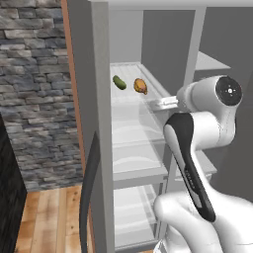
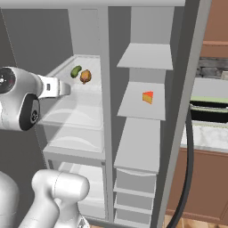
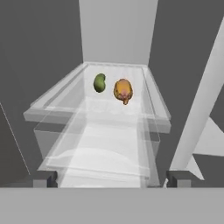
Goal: There's a chicken drumstick in the fridge that needs to be moved to the freezer for freezing. Pick up the chicken drumstick from the fridge, place it on any shelf in the freezer, and close the fridge and freezer doors when done.
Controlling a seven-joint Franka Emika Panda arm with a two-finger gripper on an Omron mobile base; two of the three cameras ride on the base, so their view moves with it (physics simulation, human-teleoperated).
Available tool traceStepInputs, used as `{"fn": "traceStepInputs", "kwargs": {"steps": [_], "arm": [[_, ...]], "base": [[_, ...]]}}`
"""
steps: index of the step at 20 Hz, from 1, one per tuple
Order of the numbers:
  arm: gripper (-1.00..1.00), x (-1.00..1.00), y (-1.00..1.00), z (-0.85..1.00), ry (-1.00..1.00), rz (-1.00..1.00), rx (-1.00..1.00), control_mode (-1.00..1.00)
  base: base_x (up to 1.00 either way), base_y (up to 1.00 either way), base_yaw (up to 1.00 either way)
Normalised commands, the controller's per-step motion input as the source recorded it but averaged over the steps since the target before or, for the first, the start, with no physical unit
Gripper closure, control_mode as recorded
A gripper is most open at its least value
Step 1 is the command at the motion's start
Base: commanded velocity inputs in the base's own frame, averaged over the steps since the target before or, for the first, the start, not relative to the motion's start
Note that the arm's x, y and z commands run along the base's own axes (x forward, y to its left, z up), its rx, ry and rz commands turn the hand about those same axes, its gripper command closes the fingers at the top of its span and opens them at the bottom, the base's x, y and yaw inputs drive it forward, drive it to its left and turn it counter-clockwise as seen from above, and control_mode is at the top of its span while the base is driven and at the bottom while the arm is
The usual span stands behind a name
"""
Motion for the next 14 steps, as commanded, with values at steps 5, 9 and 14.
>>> {"fn": "traceStepInputs", "kwargs": {"steps": [5,9,14], "arm": [[-1.00,0.49,0.04,0.00,0.01,0.00,0.00,-1.00],[-1.00,0.60,0.00,-0.04,0.00,0.00,0.00,-1.00],[-1.00,0.61,0.00,0.00,0.09,0.00,0.00,-1.00]], "base": [[0.00,0.00,0.00],[0.00,0.00,0.00],[0.00,0.00,0.00]]}}
